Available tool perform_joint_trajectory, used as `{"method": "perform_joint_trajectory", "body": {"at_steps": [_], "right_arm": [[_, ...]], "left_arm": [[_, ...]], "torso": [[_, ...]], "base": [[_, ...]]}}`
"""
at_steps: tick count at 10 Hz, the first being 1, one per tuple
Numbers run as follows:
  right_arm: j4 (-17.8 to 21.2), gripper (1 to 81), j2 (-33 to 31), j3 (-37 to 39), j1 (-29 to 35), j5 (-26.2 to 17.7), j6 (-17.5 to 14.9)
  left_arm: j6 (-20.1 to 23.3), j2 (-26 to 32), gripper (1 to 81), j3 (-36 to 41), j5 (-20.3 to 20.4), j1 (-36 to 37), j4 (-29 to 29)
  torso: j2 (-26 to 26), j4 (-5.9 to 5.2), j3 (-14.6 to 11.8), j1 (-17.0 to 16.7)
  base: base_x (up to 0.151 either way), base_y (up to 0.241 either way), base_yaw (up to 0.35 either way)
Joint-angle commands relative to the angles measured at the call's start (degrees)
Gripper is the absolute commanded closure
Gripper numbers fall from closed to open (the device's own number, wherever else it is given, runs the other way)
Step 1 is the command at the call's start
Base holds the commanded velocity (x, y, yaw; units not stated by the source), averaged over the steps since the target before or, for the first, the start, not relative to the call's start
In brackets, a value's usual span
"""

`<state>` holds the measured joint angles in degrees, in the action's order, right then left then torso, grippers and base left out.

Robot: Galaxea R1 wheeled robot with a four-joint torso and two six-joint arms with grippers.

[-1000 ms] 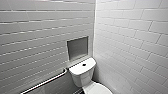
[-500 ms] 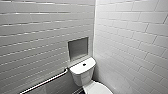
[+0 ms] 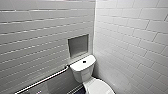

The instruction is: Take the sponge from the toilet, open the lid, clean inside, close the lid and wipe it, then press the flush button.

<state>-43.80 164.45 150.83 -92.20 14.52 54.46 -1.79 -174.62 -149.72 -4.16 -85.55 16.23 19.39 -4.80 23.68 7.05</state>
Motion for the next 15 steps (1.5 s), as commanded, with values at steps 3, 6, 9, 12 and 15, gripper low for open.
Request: {"method": "perform_joint_trajectory", "body": {"at_steps": [3,6,9,12,15], "right_arm": [[-1.5,81.1,-0.6,0.2,0.9,-2.2,-0.1],[-1.4,81.1,-0.3,0.2,1.0,-2.8,-0.1],[-1.4,81.1,0.0,0.2,1.1,-3.2,-0.1],[-0.3,81.1,0.2,0.9,-0.4,-3.5,0.8],[-0.4,81.1,0.9,0.9,-1.1,-4.6,0.7]], "left_arm": [[0.0,-0.2,1.0,0.4,-3.5,1.4,-0.4],[0.0,-0.3,1.0,0.4,-3.5,1.4,-0.3],[-0.3,0.0,1.0,0.3,-3.5,1.4,-0.5],[-1.8,-0.1,1.0,-1.5,-3.3,1.6,-2.6],[-1.8,-0.1,1.0,-2.1,-3.4,1.7,-4.0]], "torso": [[-3.5,0.0,-3.5,-2.3],[-10.7,0.0,-5.0,-7.0],[-5.5,0.0,-6.1,-4.5],[-5.7,0.0,-7.2,-4.9],[-5.7,0.0,-7.2,-4.9]], "base": [[0.0,0.0,0.0],[0.0,0.0,0.0],[0.0,0.0,0.0],[0.0,0.0,0.0],[0.0,0.0,0.0]]}}
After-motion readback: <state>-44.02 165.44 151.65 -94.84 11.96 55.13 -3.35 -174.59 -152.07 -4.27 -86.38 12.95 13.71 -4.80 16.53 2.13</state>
